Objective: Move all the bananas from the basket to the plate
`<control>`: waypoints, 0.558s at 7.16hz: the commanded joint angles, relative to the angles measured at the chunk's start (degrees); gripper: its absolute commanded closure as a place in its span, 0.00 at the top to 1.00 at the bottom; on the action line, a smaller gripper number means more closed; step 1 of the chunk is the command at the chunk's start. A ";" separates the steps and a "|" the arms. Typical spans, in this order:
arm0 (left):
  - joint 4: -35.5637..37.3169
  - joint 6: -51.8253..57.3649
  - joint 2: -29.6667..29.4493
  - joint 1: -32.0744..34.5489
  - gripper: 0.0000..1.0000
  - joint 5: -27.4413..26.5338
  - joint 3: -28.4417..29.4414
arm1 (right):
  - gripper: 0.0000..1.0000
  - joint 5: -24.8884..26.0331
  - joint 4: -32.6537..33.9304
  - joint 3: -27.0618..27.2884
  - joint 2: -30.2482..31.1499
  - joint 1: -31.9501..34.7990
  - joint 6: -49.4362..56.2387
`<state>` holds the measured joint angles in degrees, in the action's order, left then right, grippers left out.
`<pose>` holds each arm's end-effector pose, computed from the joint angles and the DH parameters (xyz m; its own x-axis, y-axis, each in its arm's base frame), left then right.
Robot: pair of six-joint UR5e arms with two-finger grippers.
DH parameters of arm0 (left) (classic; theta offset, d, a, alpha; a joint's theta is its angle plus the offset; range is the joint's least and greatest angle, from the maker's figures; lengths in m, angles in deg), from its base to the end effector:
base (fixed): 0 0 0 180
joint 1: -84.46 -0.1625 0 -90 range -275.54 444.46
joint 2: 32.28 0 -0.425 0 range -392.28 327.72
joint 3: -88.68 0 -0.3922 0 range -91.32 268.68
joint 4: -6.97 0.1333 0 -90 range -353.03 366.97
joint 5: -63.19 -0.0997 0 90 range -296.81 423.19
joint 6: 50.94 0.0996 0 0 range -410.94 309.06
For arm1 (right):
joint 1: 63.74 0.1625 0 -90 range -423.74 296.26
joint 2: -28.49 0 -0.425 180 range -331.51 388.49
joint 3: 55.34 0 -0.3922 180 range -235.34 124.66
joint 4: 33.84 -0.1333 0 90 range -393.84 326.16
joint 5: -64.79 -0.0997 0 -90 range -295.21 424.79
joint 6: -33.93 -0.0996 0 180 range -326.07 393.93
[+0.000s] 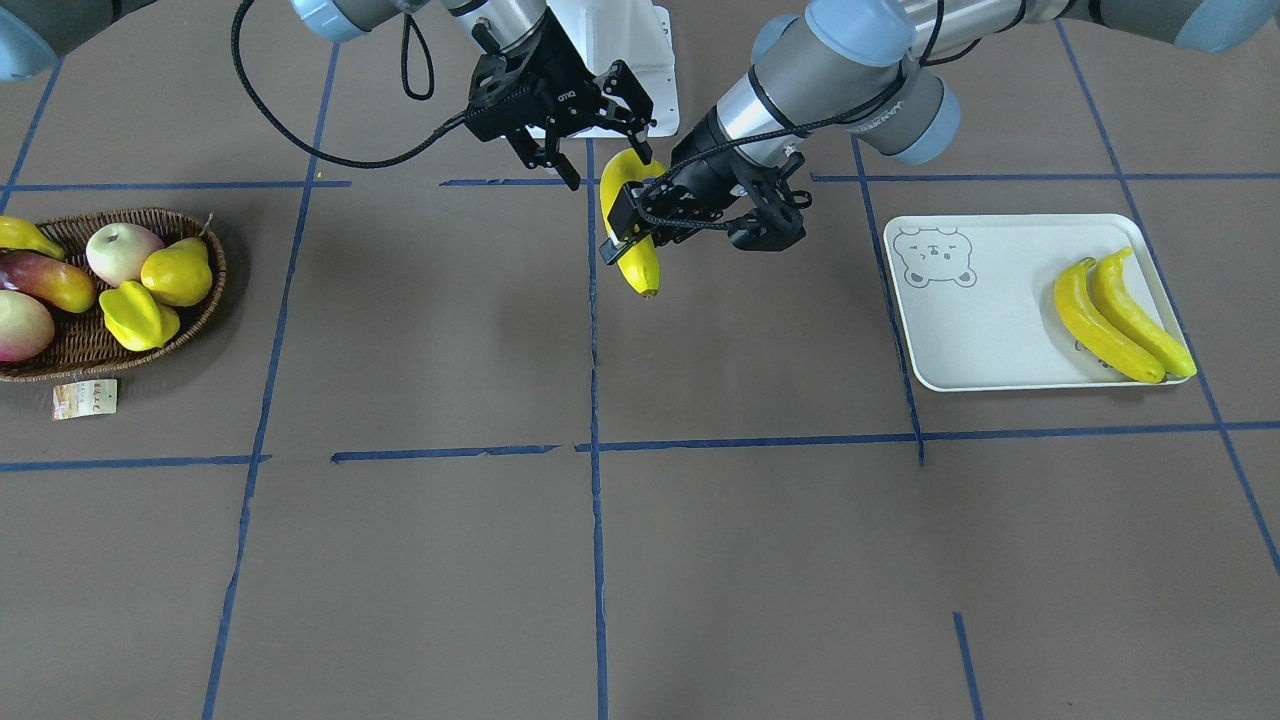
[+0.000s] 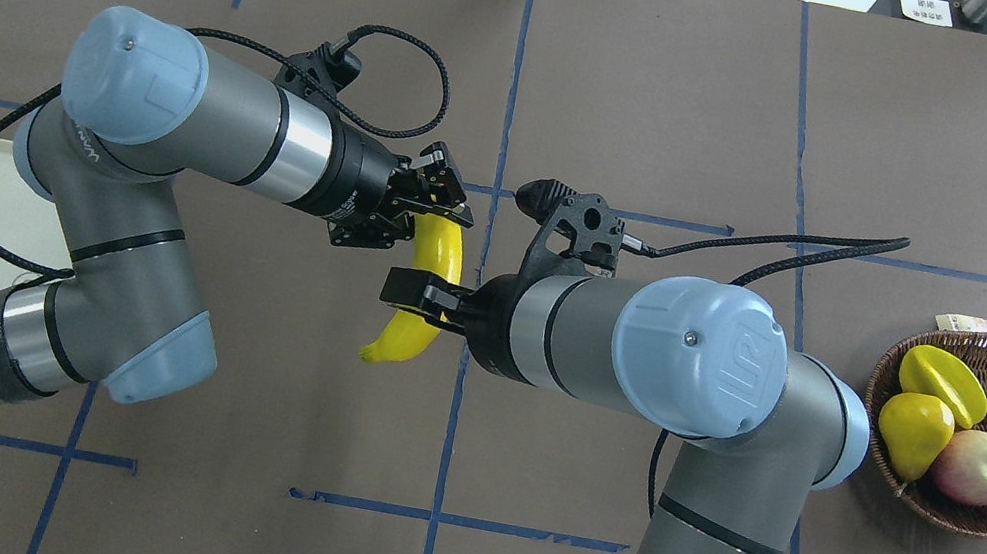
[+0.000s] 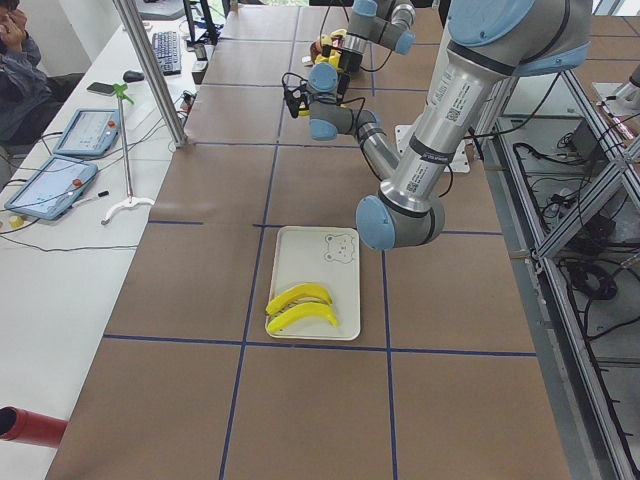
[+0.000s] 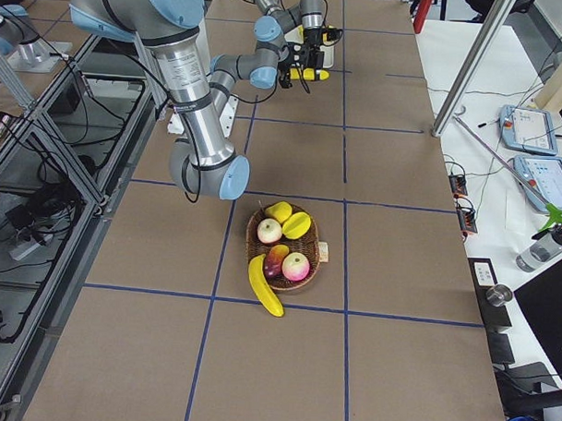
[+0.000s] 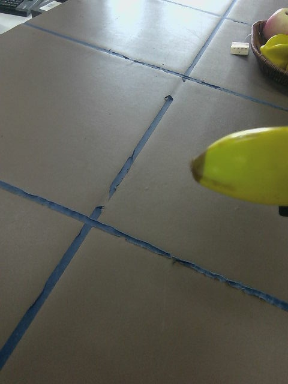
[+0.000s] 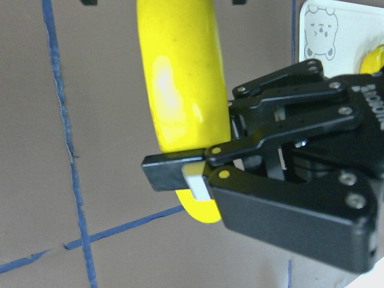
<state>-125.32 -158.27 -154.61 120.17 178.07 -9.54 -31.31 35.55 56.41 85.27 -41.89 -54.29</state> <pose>0.4561 -0.4404 0.1790 0.0398 -0.3614 -0.9315 0.2121 0.9141 -0.3456 -0.4915 -0.3293 0.1250 0.2396 0.0628 0.9689 -0.2672 0.9636 0.0036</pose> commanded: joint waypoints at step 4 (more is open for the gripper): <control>6.99 2.63 5.25 3.66 0.00 -0.18 -0.91 | 1.00 -6.27 10.27 9.00 7.65 4.93 0.85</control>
<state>-122.76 -157.39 -150.57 122.74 177.95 -10.08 -34.79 40.03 63.07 91.57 -39.46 -53.77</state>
